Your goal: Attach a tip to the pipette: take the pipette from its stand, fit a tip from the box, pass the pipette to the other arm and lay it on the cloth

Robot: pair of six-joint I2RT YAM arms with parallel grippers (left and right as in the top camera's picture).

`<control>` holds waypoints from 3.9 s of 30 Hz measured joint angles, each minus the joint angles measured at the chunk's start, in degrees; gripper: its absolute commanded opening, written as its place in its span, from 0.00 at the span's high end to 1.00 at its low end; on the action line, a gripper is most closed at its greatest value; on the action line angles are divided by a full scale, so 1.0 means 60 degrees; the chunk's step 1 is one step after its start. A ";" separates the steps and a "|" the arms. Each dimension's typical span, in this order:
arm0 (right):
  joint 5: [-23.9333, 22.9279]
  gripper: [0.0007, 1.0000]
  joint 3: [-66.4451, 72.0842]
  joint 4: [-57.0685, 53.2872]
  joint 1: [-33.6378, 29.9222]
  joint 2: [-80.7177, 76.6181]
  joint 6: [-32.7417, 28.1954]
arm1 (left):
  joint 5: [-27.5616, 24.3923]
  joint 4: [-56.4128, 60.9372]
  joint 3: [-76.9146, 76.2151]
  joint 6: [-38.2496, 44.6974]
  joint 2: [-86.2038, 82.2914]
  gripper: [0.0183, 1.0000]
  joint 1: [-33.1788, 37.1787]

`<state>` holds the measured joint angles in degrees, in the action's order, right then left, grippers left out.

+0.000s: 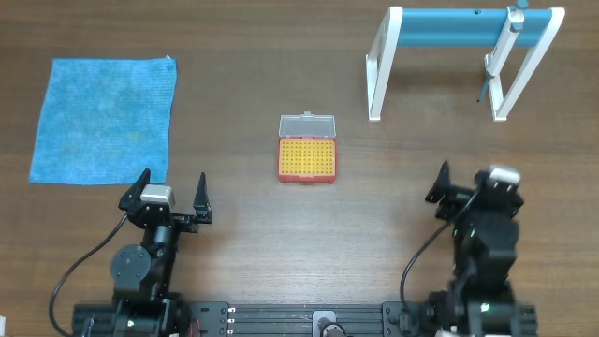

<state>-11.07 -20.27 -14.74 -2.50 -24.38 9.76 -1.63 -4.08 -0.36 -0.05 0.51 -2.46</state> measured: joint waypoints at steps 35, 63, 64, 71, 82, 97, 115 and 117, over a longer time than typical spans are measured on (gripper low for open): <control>0.6630 0.11 -0.6309 0.4131 -0.3625 -1.1548 -0.3308 | -0.0025 -0.0004 0.0000 0.0000 0.0000 0.00 0.0000; 0.6630 0.86 -0.6313 0.4506 -0.3625 -1.1661 -0.2422 | -0.0025 -0.0004 0.0000 0.0000 0.0000 0.00 0.0000; 0.6630 0.88 -0.6313 0.4506 -0.3625 -1.1661 -0.2422 | -0.0025 -0.0004 0.0000 0.0000 0.0000 0.00 0.0000; 0.6630 0.92 -0.6313 0.4448 -0.3625 -1.1479 -0.2386 | -0.0025 -0.0004 0.0000 0.0000 0.0000 0.00 0.0000; 0.9180 0.92 -0.6040 0.5960 -0.3085 -0.7814 -0.0976 | -0.0025 -0.0004 0.0000 0.0000 0.0000 0.00 0.0000; 0.9894 0.92 -0.2109 1.1114 0.3588 -0.9340 -0.0725 | -0.0058 -0.0004 0.0000 0.0000 0.0000 0.00 0.0000; 0.9464 0.93 -0.2098 1.1825 0.3821 -1.1446 -0.1756 | -0.0058 -0.0004 0.0000 0.0000 0.0000 0.00 0.0000; 0.9457 0.93 -0.2098 1.1825 0.3821 -1.1642 -0.1763 | -0.0058 -0.0004 0.0000 0.0000 0.0000 0.00 0.0000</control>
<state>45.67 -32.86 56.21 20.43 -94.24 -0.82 -1.98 -4.10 -0.36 -0.05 0.51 -2.46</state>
